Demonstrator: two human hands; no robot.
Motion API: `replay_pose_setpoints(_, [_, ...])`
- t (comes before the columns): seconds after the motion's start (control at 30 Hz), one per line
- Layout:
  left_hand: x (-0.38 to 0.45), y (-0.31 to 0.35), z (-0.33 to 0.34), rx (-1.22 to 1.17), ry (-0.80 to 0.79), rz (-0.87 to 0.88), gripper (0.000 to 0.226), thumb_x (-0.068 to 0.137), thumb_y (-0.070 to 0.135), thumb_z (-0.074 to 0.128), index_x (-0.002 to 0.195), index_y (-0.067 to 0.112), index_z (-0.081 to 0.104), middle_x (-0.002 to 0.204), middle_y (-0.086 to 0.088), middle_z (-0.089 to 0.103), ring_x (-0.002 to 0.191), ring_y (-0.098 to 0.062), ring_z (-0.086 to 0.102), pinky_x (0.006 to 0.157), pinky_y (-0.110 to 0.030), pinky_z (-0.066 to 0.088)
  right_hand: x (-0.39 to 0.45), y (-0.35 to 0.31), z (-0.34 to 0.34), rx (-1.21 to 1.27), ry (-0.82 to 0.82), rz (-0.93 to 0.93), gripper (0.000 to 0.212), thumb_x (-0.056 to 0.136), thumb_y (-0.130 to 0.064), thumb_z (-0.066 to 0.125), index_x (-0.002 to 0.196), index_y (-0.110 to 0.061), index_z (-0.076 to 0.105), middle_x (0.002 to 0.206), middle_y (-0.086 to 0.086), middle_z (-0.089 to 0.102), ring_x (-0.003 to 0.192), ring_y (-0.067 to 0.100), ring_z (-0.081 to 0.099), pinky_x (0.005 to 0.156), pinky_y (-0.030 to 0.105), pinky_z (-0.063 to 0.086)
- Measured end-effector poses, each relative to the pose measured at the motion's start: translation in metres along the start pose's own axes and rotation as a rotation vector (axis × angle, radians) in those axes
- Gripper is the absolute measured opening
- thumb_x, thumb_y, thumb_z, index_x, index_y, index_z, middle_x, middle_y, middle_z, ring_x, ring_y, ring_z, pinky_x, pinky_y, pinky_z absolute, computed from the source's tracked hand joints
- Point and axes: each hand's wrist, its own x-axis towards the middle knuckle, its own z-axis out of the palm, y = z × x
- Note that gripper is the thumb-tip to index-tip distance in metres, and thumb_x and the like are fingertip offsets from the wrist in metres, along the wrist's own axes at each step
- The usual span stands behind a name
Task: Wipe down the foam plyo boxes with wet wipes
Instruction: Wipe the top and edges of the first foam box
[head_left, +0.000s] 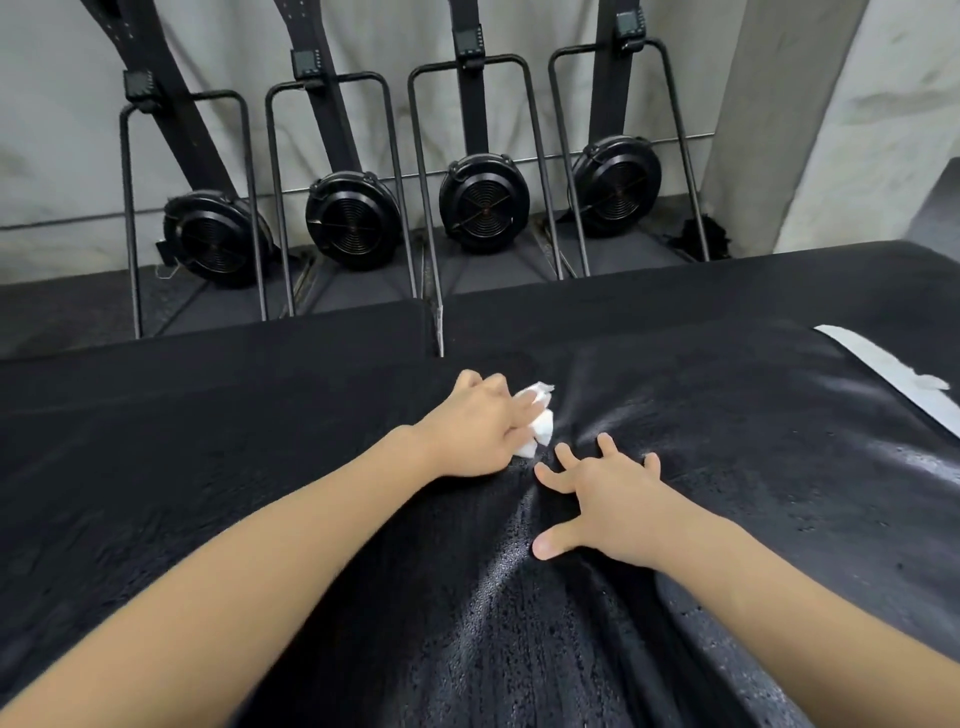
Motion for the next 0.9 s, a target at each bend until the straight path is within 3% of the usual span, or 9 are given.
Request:
replay_pose_setpoints(0.13, [-0.041, -0.019, 0.002, -0.045, -0.003, 0.066, 0.048, 0.104, 0.035, 0.032, 0.151, 0.034, 0.041, 0.146, 0.03, 0.045, 0.107, -0.007, 0.041, 0.105, -0.033, 0.021, 0.003, -0.001, -0.002, -0.02, -0.005, 0.008, 0.095, 0.076, -0.077, 0.06, 0.155, -0.04, 0.022, 0.165, -0.01, 0.014, 0.151, 0.036, -0.002, 0.112, 0.071, 0.011])
replay_pose_setpoints(0.2, [-0.031, -0.023, -0.003, -0.002, -0.027, -0.015, 0.04, 0.105, 0.025, 0.036, 0.143, 0.037, 0.042, 0.136, 0.035, 0.045, 0.104, -0.009, 0.042, 0.104, -0.036, 0.025, 0.004, -0.001, -0.001, -0.021, -0.009, 0.012, 0.095, 0.076, -0.077, 0.06, 0.155, -0.041, 0.022, 0.165, -0.01, 0.014, 0.151, 0.036, -0.001, 0.112, 0.071, 0.011])
replay_pose_setpoints(0.3, [-0.001, -0.022, -0.001, 0.044, -0.062, -0.216, 0.035, 0.1, 0.017, 0.039, 0.127, 0.036, 0.049, 0.132, 0.023, 0.05, 0.101, -0.018, 0.043, 0.098, -0.045, 0.034, 0.004, 0.0, -0.001, -0.028, -0.002, 0.014, 0.097, 0.075, -0.079, 0.059, 0.156, -0.042, 0.02, 0.165, -0.01, 0.012, 0.152, 0.035, -0.002, 0.113, 0.071, 0.011])
replay_pose_setpoints(0.4, [0.009, -0.008, 0.006, 0.043, -0.057, -0.329, 0.036, 0.104, 0.023, 0.036, 0.138, 0.027, 0.046, 0.138, 0.013, 0.049, 0.104, -0.022, 0.043, 0.096, -0.048, 0.035, 0.0, 0.001, -0.002, -0.011, 0.007, 0.005, 0.098, 0.074, -0.082, 0.058, 0.156, -0.043, 0.02, 0.166, -0.011, 0.011, 0.152, 0.034, -0.001, 0.114, 0.069, 0.011])
replay_pose_setpoints(0.57, [-0.043, 0.034, -0.005, -0.107, -0.046, -0.116, 0.039, 0.103, 0.03, 0.035, 0.142, 0.035, 0.041, 0.106, 0.022, 0.057, 0.104, -0.016, 0.042, 0.103, -0.044, 0.027, -0.029, 0.012, -0.006, 0.034, 0.015, -0.054, 0.104, 0.074, -0.077, 0.063, 0.158, -0.034, 0.019, 0.166, -0.011, 0.01, 0.154, 0.026, 0.002, 0.122, 0.051, 0.013])
replay_pose_setpoints(0.63, [-0.072, 0.047, -0.005, -0.099, -0.079, -0.001, 0.044, 0.104, 0.038, 0.033, 0.148, 0.036, 0.037, 0.121, 0.017, 0.061, 0.106, -0.013, 0.041, 0.105, -0.041, 0.024, -0.044, 0.022, -0.003, 0.006, -0.01, -0.072, 0.11, 0.072, -0.075, 0.066, 0.159, -0.029, 0.017, 0.166, -0.011, 0.008, 0.154, 0.022, 0.003, 0.123, 0.044, 0.016])
replay_pose_setpoints(0.7, [-0.091, 0.052, -0.006, -0.146, -0.1, 0.052, 0.047, 0.106, 0.04, 0.036, 0.153, 0.036, 0.036, 0.145, 0.023, 0.049, 0.115, -0.008, 0.04, 0.107, -0.036, 0.018, -0.054, 0.03, 0.002, -0.01, -0.025, -0.077, 0.112, 0.071, -0.078, 0.065, 0.159, -0.03, 0.015, 0.166, -0.012, 0.004, 0.154, 0.021, 0.001, 0.122, 0.05, 0.018])
replay_pose_setpoints(0.77, [-0.093, 0.046, -0.008, -0.127, -0.079, 0.065, 0.045, 0.107, 0.036, 0.039, 0.152, 0.038, 0.036, 0.15, 0.025, 0.042, 0.117, -0.005, 0.038, 0.106, -0.034, 0.017, -0.056, 0.031, 0.004, -0.01, -0.028, -0.075, 0.112, 0.071, -0.077, 0.065, 0.159, -0.031, 0.014, 0.166, -0.012, 0.002, 0.154, 0.021, 0.0, 0.121, 0.052, 0.019])
replay_pose_setpoints(0.9, [-0.067, 0.038, -0.002, -0.052, -0.049, -0.109, 0.027, 0.106, 0.028, 0.039, 0.131, 0.031, 0.047, 0.121, 0.018, 0.053, 0.113, -0.012, 0.04, 0.104, -0.042, 0.027, -0.05, 0.025, 0.002, -0.058, -0.039, -0.052, 0.112, 0.072, -0.075, 0.067, 0.159, -0.029, 0.014, 0.166, -0.009, 0.004, 0.154, 0.024, 0.002, 0.12, 0.052, 0.021])
